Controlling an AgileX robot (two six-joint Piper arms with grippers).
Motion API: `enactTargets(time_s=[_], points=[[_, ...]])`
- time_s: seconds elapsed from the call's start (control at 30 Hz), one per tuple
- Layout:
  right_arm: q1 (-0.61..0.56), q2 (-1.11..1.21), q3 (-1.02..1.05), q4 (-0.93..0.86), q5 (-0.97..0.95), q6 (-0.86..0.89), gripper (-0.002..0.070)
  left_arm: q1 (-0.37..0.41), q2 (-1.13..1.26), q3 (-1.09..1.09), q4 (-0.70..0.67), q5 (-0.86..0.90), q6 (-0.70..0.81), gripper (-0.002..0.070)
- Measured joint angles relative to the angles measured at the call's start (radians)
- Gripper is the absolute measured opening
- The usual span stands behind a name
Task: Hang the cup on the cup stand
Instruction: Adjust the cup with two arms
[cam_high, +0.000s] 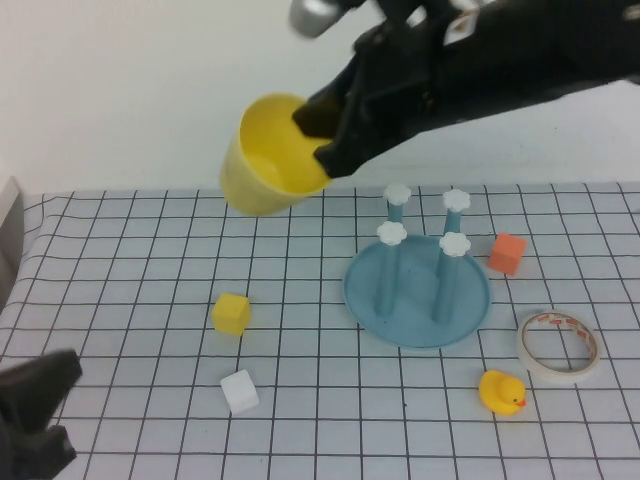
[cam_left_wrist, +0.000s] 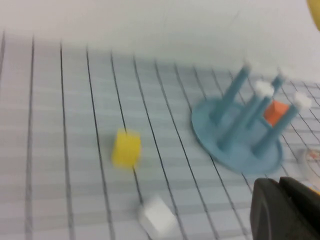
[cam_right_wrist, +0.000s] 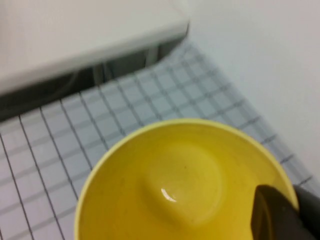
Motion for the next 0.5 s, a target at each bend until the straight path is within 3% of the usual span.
enactTargets(time_s=[0.2, 0.5], points=[[0.000, -0.227, 0.274, 0.223, -0.188, -0.148, 0.0017, 0.000, 0.000, 0.000, -0.253, -0.119, 0.550, -0.0002], [0.000, -0.439, 0.617, 0.937, -0.336, -0.681, 0.0017, 0.000, 0.000, 0.000, -0.412, -0.200, 1.015, -0.0002]])
